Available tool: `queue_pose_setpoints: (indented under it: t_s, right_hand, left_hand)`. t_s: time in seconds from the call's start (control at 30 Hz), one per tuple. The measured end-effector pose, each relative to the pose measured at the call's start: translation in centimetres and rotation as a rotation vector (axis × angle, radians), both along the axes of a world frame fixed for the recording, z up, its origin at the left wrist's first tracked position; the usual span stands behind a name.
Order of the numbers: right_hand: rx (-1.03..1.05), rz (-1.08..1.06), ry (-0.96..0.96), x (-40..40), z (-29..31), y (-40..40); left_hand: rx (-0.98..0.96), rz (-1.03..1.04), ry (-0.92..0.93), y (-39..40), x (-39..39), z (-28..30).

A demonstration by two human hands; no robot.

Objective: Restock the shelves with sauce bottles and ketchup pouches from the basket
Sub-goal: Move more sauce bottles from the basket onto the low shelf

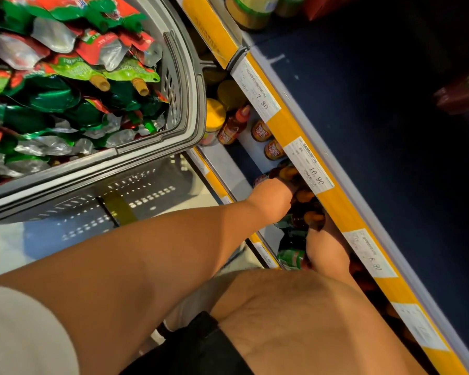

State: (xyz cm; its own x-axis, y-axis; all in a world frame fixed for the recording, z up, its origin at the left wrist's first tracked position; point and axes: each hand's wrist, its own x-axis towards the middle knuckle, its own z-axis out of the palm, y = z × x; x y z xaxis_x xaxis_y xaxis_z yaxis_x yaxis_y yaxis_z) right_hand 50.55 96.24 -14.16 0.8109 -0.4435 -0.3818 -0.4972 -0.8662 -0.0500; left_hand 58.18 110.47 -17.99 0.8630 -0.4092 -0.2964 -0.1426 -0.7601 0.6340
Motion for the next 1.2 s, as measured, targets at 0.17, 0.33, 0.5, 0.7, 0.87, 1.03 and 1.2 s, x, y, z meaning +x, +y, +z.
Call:
queue_pose_setpoints:
  t_s: [0.17,0.33,0.5,0.7,0.87,1.03,1.2]
  right_hand:
    - [-0.031,0.02,-0.162,-2.0,0.5,0.3]
    - [0.083,0.001,-0.068,-4.9,2.3,-0.3]
    - [0.245,-0.056,0.2,-5.6,6.9,-0.9]
    - [0.177,0.09,0.092,-13.7,12.3,-2.5]
    - [0.18,0.05,-0.133,-19.8,16.2,-4.7]
    - [0.213,-0.023,-0.401,-25.2,20.1,-6.6]
    - [0.238,-0.132,-0.699,-32.4,22.8,-8.4]
  left_hand:
    - [-0.21,0.114,0.043,2.0,-3.8,-2.7]
    - [-0.292,0.15,0.117,4.0,-8.0,-3.7]
    - [-0.364,0.133,0.108,6.1,-10.1,-1.9]
    - [-0.496,0.096,0.035,7.1,-10.8,5.3]
    - [-0.643,0.051,-0.107,6.4,-11.3,14.7]
    - [-0.734,-0.14,-0.207,2.3,-15.1,24.2]
    - [-0.733,-0.43,-0.227,-4.5,-22.2,29.0]
